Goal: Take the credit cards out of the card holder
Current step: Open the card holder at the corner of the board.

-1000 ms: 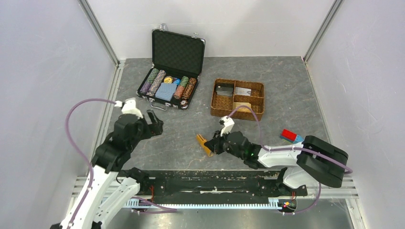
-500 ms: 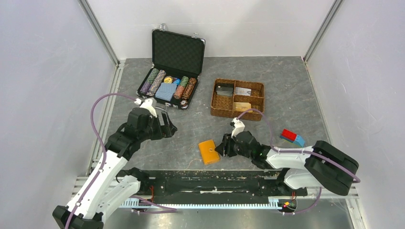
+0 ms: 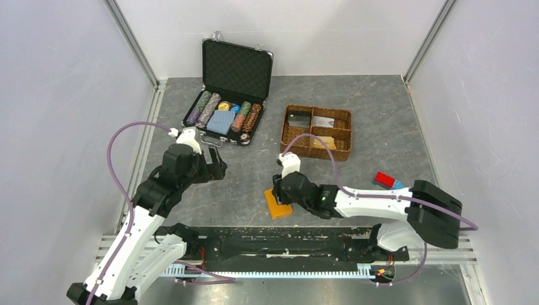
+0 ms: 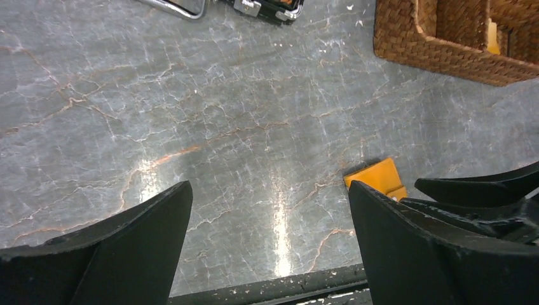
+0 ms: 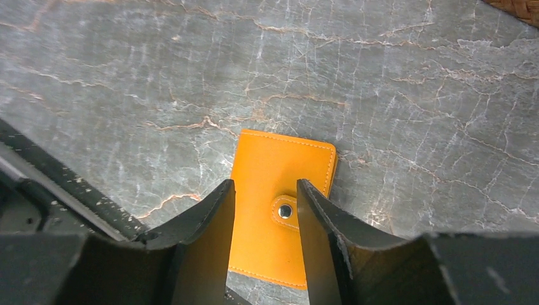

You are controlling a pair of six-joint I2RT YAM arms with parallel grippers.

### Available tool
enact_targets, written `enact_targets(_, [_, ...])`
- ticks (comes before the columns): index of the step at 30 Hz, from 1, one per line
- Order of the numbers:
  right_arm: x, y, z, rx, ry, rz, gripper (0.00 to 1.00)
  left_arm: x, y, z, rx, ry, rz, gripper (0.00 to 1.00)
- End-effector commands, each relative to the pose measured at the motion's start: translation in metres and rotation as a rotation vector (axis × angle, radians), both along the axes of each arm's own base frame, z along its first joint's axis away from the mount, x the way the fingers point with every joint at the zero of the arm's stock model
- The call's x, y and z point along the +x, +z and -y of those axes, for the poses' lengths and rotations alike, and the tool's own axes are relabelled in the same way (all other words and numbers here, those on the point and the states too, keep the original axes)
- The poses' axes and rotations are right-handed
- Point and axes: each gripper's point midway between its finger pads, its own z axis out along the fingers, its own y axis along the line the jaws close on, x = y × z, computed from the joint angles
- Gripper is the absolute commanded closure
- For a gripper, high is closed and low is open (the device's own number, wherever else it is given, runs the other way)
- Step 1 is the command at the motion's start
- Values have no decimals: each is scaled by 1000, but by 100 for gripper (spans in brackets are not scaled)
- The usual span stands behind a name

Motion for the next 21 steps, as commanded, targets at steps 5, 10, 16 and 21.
enact_targets(5, [3,-16,-3,-233,-44,40,58,2,16,-15,41,29,108,0])
enact_targets(10, [-1,-29,1,-326,-63,48,61,1,18,-12,32,14,116,0])
enact_targets(16, [-12,-51,2,-376,-38,10,65,1,13,-9,28,4,93,0])
enact_targets(21, [-17,-54,5,-392,-39,11,74,-15,15,25,-121,-124,5,5])
